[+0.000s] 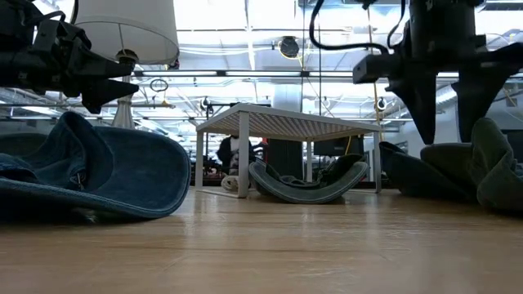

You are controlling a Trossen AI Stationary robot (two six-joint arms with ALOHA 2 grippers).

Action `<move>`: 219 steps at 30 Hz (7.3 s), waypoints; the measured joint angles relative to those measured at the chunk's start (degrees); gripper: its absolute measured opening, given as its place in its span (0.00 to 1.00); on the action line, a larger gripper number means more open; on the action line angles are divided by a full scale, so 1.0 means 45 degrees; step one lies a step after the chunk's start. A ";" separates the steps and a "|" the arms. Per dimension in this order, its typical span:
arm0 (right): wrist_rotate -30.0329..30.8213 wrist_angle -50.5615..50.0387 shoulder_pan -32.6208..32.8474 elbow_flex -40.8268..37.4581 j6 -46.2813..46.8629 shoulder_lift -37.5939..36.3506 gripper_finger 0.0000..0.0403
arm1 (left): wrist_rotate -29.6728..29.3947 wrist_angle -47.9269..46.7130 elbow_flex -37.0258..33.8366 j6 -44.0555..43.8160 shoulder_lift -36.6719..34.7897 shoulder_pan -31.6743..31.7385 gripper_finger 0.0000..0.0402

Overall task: Pick & Place hat
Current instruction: Put the green cap on the shelf

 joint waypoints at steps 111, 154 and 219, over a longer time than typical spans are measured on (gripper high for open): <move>0.6905 1.5024 0.1529 -0.1775 -2.6039 -0.8147 0.02 | 0.0000 0.0000 0.0000 -0.0004 -0.0005 0.0000 0.60; 0.3905 2.0112 0.0161 -0.1787 -2.7968 -0.7049 0.02 | 0.0984 0.0908 0.4102 -0.3057 0.2801 -0.2580 0.60; -0.2407 2.4097 -0.0019 -0.1787 -2.9035 -0.7137 0.02 | -0.5741 0.7601 1.6485 -0.3632 1.8146 -0.8908 0.60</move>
